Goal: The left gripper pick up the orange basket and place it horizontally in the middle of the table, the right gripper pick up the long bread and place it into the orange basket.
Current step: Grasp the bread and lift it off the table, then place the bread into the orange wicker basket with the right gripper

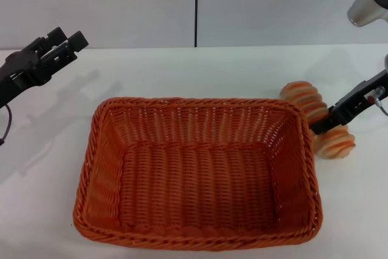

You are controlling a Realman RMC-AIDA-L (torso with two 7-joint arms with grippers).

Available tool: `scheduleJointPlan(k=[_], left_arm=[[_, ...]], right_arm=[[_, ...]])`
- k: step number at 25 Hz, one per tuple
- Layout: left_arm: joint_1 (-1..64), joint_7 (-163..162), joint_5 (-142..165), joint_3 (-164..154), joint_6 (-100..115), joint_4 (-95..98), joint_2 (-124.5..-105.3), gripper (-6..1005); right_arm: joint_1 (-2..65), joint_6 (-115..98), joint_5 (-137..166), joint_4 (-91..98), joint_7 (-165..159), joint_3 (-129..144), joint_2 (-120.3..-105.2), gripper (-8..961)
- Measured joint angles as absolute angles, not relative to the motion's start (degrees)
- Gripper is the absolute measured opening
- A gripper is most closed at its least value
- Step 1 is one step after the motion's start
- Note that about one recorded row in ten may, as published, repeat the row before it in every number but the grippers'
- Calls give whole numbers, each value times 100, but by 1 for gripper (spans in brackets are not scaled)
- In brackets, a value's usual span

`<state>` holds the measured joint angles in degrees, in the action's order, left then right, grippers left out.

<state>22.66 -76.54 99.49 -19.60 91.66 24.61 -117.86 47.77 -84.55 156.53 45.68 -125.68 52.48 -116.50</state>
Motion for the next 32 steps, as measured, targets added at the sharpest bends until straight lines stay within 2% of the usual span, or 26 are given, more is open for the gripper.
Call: scheduleJointPlan(k=[6,13,19,27,32], left_arm=[[2308,-7658,9949,-1960,9157,2461,-11775,799],[2333,-7700,9919,-1960,9167,2470,-11764,799],[2342,-7785,9907,-1951,9203,2502,-11754,799],[2340,-7803,9912,-1959,9223,2505,-11750,799],[2338,-7805,9916,-1960,9235,2505,-11751,799]], right_arm=[[4510,-8579,15375,4972,-12570,5219,-11663,486],[4128,-8753,14922,5434,-12600,5093,-11554,425],[3902,-8839,14735,5980,-12602,4451,-11564,382],[3156,-9258,11640,6864,-12319,4112,-11539,320],[3096,-9866,9954,6634,-11700,4319,-11586,292]])
